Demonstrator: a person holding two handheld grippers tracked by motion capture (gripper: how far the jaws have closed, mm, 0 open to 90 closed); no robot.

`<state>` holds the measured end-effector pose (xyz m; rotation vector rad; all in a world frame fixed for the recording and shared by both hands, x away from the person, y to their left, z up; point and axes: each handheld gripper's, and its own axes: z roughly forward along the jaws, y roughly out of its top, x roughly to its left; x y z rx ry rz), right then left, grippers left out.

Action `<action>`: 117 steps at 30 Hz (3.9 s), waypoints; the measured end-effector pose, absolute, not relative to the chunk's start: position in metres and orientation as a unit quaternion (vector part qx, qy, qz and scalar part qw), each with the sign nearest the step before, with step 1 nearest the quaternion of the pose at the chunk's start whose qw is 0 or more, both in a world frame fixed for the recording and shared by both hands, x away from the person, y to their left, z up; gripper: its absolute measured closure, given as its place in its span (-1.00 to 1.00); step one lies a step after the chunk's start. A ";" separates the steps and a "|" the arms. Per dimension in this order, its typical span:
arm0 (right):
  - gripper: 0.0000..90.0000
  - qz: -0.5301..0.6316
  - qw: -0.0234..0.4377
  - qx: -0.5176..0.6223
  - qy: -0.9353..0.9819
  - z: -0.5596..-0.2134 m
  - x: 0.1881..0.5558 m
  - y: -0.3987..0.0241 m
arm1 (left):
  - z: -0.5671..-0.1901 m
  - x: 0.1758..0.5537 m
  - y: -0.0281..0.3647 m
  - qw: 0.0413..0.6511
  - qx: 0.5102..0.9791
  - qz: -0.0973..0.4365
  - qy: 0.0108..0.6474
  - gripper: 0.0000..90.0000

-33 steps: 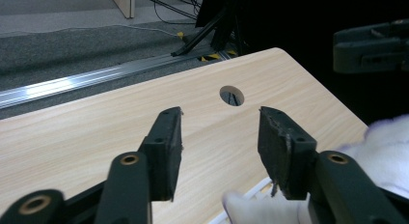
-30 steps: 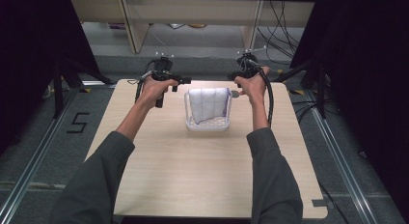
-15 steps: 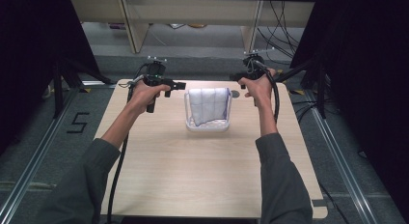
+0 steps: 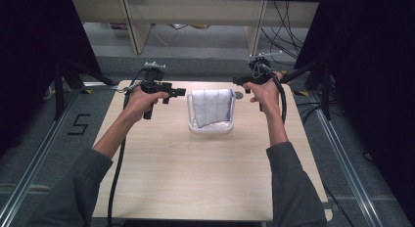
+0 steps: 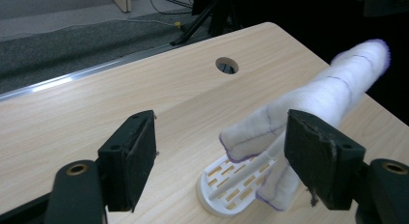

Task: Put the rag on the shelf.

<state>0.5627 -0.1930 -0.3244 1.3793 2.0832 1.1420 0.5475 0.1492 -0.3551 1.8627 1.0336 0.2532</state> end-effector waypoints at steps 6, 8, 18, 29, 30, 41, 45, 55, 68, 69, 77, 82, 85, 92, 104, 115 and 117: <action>-0.22 0.413 0.195 0.485 0.746 -0.320 0.553 -0.193 | -0.354 0.536 0.151 0.486 0.764 0.101 0.413 -0.43; -0.22 0.417 0.192 0.485 0.745 -0.318 0.548 -0.193 | -0.353 0.531 0.152 0.489 0.765 0.099 0.408 -0.44; -0.22 0.414 0.198 0.476 0.750 -0.316 0.530 -0.199 | -0.356 0.508 0.153 0.488 0.773 0.105 0.391 -0.45; -0.23 0.421 0.206 0.459 0.755 -0.317 0.512 -0.203 | -0.364 0.489 0.154 0.494 0.775 0.097 0.382 -0.46; -0.23 0.424 0.200 0.458 0.755 -0.317 0.510 -0.203 | -0.365 0.487 0.155 0.496 0.775 0.095 0.380 -0.46; -0.26 0.427 0.207 0.442 0.761 -0.317 0.492 -0.199 | -0.369 0.469 0.156 0.510 0.772 0.084 0.370 -0.48; -0.27 0.441 0.200 0.434 0.760 -0.319 0.483 -0.196 | -0.375 0.459 0.157 0.511 0.773 0.082 0.366 -0.48; -0.27 0.455 0.188 0.413 0.766 -0.332 0.464 -0.195 | -0.388 0.436 0.163 0.511 0.781 0.080 0.350 -0.48; -0.28 0.466 0.178 0.399 0.769 -0.350 0.444 -0.191 | -0.401 0.416 0.165 0.521 0.783 0.067 0.332 -0.51; -0.28 0.470 0.177 0.393 0.770 -0.353 0.442 -0.191 | -0.402 0.415 0.165 0.522 0.784 0.062 0.330 -0.53; -0.29 0.476 0.162 0.398 0.767 -0.364 0.428 -0.193 | -0.411 0.403 0.167 0.521 0.787 0.063 0.324 -0.56; -0.29 0.471 0.161 0.398 0.771 -0.370 0.422 -0.195 | -0.415 0.396 0.168 0.520 0.789 0.060 0.321 -0.58; -0.30 0.475 0.158 0.393 0.771 -0.376 0.420 -0.195 | -0.418 0.391 0.168 0.522 0.789 0.061 0.318 -0.59; -0.30 0.463 0.145 0.394 0.781 -0.387 0.414 -0.193 | -0.424 0.383 0.172 0.519 0.791 0.070 0.315 -0.60; -0.30 0.455 0.142 0.387 0.789 -0.411 0.404 -0.185 | -0.444 0.367 0.175 0.514 0.796 0.075 0.312 -0.62; -0.30 0.451 0.144 0.387 0.791 -0.434 0.383 -0.193 | -0.459 0.353 0.183 0.504 0.801 0.072 0.314 -0.62; -0.30 0.454 0.135 0.389 0.790 -0.440 0.378 -0.194 | -0.462 0.351 0.184 0.504 0.802 0.072 0.313 -0.62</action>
